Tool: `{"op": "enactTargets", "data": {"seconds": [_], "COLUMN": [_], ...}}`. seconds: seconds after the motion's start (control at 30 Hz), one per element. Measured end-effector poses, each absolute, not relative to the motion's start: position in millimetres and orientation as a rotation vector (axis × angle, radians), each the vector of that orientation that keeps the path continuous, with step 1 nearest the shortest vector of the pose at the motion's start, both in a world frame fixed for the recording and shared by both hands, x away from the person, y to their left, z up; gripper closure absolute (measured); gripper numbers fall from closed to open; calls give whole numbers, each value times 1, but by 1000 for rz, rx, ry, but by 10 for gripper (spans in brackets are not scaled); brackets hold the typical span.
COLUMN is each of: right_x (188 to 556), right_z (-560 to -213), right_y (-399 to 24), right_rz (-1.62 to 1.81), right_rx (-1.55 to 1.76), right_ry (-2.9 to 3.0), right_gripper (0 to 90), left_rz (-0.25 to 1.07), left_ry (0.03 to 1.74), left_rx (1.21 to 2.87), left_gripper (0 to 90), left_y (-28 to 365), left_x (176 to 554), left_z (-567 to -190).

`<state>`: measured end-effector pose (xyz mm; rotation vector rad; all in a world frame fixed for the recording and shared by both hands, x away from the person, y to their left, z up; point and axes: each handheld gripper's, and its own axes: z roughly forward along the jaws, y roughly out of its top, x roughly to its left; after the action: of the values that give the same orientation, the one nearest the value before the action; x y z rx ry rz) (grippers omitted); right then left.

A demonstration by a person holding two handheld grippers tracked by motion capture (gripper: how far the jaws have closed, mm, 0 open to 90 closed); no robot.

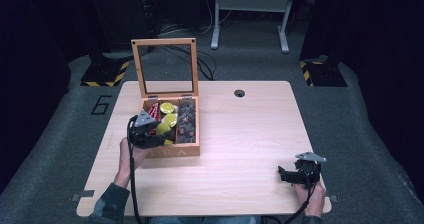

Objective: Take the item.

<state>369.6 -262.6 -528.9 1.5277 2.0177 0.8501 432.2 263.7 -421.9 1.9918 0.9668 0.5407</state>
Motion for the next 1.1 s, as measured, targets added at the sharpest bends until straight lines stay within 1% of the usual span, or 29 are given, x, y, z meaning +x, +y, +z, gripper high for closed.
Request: {"op": "enactTargets", "data": {"seconds": [0.5, 1.1], "right_x": [370, 369], "right_z": [-529, -529], "right_y": [-263, -262], "right_rz": [851, 855], "right_rx": [1528, 1539], "right_ry": [2017, 2008], "right_gripper": [20, 20], "left_rz": [551, 535], "left_ry": [924, 863], "left_rx": [1962, 1949], "left_gripper": [390, 390], "left_y": [256, 228], "left_x": [430, 436], "left_z": [-405, -392]}}
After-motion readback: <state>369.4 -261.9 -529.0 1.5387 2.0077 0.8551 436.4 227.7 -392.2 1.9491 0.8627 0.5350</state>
